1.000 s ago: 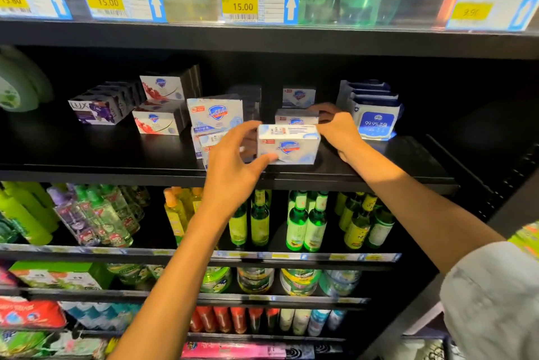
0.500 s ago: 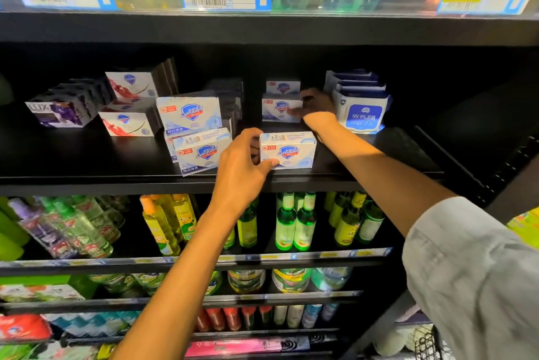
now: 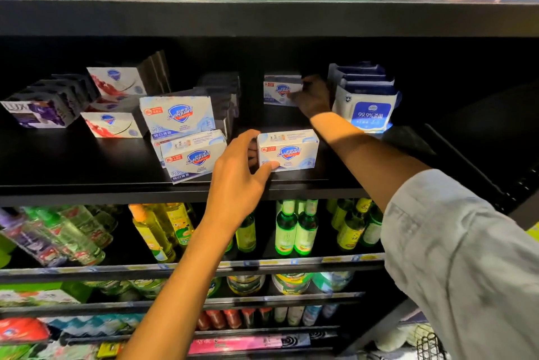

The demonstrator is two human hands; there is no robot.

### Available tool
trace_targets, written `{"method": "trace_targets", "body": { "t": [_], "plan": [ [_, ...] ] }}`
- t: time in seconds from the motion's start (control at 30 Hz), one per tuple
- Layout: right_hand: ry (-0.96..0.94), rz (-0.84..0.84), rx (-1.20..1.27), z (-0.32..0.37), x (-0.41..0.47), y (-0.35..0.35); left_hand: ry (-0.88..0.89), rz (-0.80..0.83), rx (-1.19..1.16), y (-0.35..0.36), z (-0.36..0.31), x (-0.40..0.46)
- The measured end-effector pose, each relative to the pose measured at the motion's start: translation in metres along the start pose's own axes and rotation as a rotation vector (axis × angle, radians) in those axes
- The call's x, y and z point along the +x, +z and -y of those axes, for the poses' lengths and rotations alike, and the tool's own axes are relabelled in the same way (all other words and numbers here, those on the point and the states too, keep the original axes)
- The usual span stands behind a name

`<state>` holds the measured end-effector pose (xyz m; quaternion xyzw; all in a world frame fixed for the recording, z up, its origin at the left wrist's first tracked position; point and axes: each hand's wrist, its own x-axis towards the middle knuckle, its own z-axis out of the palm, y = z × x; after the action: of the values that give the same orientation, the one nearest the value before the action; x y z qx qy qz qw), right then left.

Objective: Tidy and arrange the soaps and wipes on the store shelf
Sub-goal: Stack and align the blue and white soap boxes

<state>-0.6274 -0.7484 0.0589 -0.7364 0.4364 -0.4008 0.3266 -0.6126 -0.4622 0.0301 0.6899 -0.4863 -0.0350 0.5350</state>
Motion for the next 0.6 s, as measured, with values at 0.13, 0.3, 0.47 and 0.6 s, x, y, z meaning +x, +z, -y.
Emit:
{"method": "trace_targets", "body": {
  "t": [0.13,0.3,0.47,0.6],
  "plan": [
    [0.002,-0.019,0.053,0.000,0.004,-0.001,0.006,-0.003,0.009,0.000,-0.001,0.000],
    [0.025,-0.001,0.092,-0.006,0.011,0.000,0.007,-0.009,0.021,0.001,0.000,-0.001],
    [0.011,0.011,0.090,-0.003,0.003,-0.004,-0.001,-0.004,0.029,0.001,-0.002,-0.001],
    [0.004,0.051,0.065,0.000,-0.007,-0.011,-0.022,0.004,0.017,0.001,-0.003,-0.001]
  ]
}}
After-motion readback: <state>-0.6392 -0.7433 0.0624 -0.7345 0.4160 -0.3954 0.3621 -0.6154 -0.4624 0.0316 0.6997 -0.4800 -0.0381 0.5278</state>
